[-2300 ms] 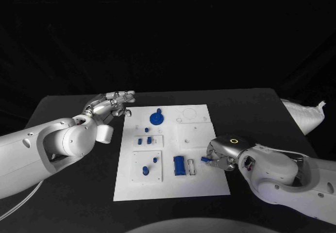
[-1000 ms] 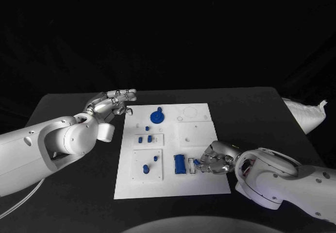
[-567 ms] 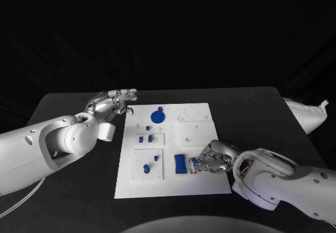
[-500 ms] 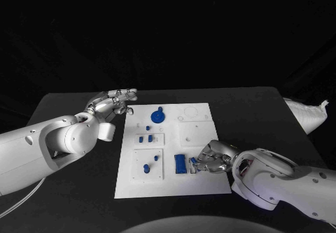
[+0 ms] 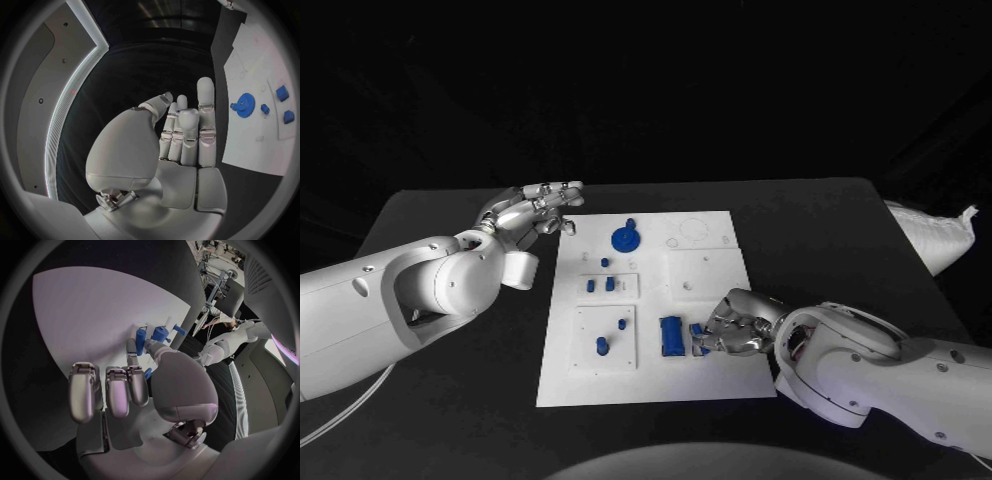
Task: Assemble the parts on the task board
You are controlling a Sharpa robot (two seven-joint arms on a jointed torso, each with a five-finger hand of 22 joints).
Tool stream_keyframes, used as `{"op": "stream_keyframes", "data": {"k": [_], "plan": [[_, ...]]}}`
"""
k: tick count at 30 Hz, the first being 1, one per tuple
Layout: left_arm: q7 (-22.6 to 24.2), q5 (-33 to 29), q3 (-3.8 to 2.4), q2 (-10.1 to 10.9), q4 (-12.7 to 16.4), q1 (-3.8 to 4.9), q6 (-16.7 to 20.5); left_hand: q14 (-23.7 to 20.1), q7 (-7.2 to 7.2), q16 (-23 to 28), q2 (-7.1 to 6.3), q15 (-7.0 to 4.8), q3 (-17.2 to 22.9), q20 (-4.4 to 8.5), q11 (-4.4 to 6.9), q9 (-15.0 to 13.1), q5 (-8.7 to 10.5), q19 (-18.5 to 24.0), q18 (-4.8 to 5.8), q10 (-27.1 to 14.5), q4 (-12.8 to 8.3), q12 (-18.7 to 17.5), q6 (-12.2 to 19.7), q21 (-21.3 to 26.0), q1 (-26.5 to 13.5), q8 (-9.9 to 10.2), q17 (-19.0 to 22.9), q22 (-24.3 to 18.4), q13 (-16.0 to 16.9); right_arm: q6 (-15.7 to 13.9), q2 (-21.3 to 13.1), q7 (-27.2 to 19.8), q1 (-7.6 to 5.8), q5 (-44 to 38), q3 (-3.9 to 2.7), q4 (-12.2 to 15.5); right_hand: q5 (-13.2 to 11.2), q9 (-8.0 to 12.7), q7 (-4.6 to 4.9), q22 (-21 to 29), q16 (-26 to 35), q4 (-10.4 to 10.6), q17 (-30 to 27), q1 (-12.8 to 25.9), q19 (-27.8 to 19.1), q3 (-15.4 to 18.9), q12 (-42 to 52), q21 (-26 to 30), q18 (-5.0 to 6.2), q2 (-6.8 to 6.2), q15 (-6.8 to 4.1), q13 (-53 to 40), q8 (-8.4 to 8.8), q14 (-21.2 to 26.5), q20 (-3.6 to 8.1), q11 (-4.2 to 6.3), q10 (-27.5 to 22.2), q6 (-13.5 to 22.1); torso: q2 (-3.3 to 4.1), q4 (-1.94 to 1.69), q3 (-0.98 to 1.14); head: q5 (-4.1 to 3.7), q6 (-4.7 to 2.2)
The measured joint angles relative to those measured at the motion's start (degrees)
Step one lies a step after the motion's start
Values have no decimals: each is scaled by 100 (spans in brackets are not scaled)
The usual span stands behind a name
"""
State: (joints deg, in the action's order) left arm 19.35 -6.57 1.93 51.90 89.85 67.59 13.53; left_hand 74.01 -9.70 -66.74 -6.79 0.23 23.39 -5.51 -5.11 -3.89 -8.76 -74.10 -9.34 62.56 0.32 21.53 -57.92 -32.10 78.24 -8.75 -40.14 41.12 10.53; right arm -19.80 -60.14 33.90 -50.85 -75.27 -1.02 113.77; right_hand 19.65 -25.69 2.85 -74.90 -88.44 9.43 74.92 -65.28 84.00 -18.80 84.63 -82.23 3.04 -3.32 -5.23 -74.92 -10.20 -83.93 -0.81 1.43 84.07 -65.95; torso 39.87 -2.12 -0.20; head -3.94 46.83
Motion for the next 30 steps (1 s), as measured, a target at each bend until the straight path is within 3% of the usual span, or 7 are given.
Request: {"op": "stream_keyframes", "data": {"k": [4, 17, 23, 24, 26, 30], "plan": [[-1, 0, 0, 1, 3, 0, -2, 0, 0, 0, 0, 0, 0, 0, 0, 0, 0, 0, 0, 0, 0, 0, 0, 0, 0, 0, 0, 0, 4, 63, 14, 12, -3, -11, -3, -9, 0, -17, -51, 0, 0, 6, 0, 24, 0, 6, 0, 0, 0, 24, 0, 0, -1, 0, 0, 13, 8, -51, -2, 0, -1, 2, 7], [-2, 0, 0, 4, 6, 0, -5, 0, 0, 0, 0, 0, 0, 0, 0, 0, 0, 0, 0, 0, 0, 0, 0, 0, 0, 0, 0, 0, 4, 121, 38, 26, -4, -64, 0, -25, 23, -35, -87, -4, 0, 55, -1, 107, 0, 55, 0, 0, 0, 13, -22, 1, -44, -21, 0, 22, 17, -127, -3, 4, 0, 19, 14], [-2, 0, 0, 5, 7, 0, -6, -19, -20, 0, 0, 19, -16, 0, 1, 0, 0, 0, 0, -42, -16, 41, 21, 0, 0, -22, 17, -5, 3, 135, 50, 41, 7, -77, 13, -41, 89, -56, -103, -4, 0, 231, -1, 409, 0, 330, 0, 0, 0, -99, -22, 1, -65, -21, -1, 23, 17, -168, 0, 3, 1, 19, 21], [-2, 0, 0, 5, 7, 0, -6, -19, -20, 0, 0, 19, -16, 0, 1, 0, 0, 0, 0, -42, -16, 41, 21, 0, 0, -22, 17, -5, 3, 137, 53, 44, 9, -78, 14, -42, 57, -57, -100, -4, 0, 292, -1, 500, 0, 424, 0, 0, 0, -137, -22, 1, -65, -21, -1, 23, 17, -180, 0, 3, 1, 19, 21], [-2, 0, 0, 5, 7, 0, -6, -19, -20, 0, 0, 19, -16, 0, 1, 0, 0, 0, 0, -42, -16, 41, 21, 0, 0, -22, 17, -5, 3, 139, 56, 48, 11, -82, 15, -47, -262, -72, -105, -3, 0, 440, -1, 679, -3, 673, 0, 0, 0, -202, -22, 1, -65, -21, 21, 24, 16, -185, 0, 3, 1, 19, 22], [-2, 0, 0, 5, 7, 0, -7, -19, -20, 0, 0, 19, -16, 0, 1, 0, 0, 0, 0, -42, -16, 41, 21, 0, 0, -22, 17, -5, 3, 139, 61, 52, 11, -89, 15, -52, -892, -95, -106, -3, 0, 671, -1, 800, 0, 1106, 0, 0, 1, -194, -43, 1, -66, 0, 42, 33, 6, -187, 0, 3, 0, 16, 23]]}}
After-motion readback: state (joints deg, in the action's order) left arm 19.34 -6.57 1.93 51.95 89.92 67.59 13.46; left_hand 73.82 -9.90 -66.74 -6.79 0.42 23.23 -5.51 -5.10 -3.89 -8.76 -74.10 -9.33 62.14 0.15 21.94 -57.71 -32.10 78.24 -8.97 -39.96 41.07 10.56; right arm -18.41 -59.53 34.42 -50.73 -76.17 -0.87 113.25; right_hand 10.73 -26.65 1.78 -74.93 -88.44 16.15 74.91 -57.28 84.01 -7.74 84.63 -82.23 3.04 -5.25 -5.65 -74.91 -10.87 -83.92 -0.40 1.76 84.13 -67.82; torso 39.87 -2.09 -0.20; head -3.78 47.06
